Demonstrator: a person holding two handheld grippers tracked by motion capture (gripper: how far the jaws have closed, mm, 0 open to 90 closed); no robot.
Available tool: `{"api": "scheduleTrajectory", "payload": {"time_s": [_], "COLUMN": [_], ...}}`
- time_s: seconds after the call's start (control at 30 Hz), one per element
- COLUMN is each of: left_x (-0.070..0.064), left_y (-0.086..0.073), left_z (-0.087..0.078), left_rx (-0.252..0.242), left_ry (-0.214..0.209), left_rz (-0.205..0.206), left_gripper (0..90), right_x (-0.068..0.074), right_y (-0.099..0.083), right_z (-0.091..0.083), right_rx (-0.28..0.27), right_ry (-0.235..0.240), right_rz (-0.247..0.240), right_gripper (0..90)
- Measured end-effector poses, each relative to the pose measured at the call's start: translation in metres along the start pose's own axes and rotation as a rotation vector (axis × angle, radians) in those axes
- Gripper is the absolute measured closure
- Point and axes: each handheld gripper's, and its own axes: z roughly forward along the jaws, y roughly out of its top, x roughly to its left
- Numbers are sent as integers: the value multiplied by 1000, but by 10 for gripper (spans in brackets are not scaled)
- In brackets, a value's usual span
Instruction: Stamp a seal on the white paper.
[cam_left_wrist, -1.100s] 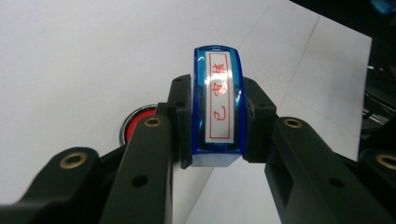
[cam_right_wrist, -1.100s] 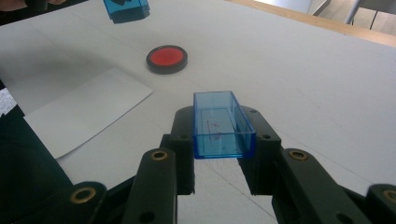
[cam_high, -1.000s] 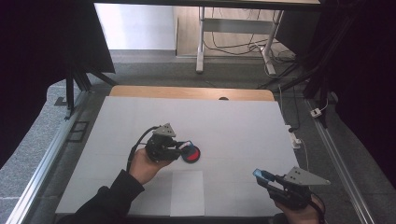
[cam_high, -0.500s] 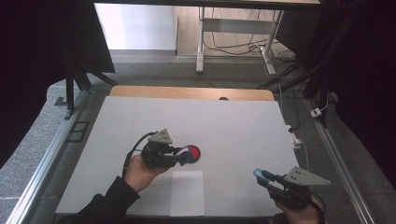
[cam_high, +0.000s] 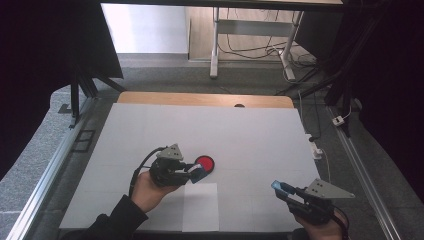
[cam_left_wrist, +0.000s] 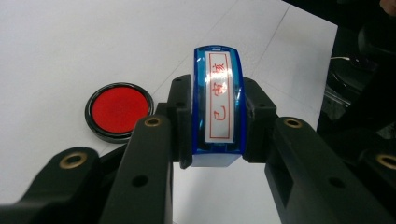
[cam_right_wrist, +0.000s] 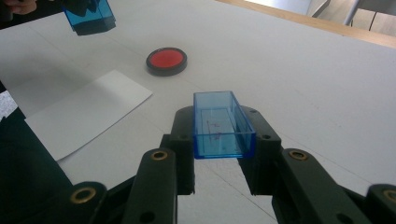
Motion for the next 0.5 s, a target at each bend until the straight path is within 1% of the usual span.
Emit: {"api": "scheduleTrajectory", "payload": {"time_s": [0.3,0.5], "left_x": [-6,-10], "left_y": [-4,-10], "left_z": [2,5], "left_rx": [4,19], "left_ry": [-4,-4], "left_rz": [4,7], "left_gripper": [692,692], "right_x": [1,1], "right_y": [0,0], "right_z": [0,0], "right_rx": [0,0], "right_ry": [1,5], "right_rz": [-5,-11], "right_gripper": [687,687]}}
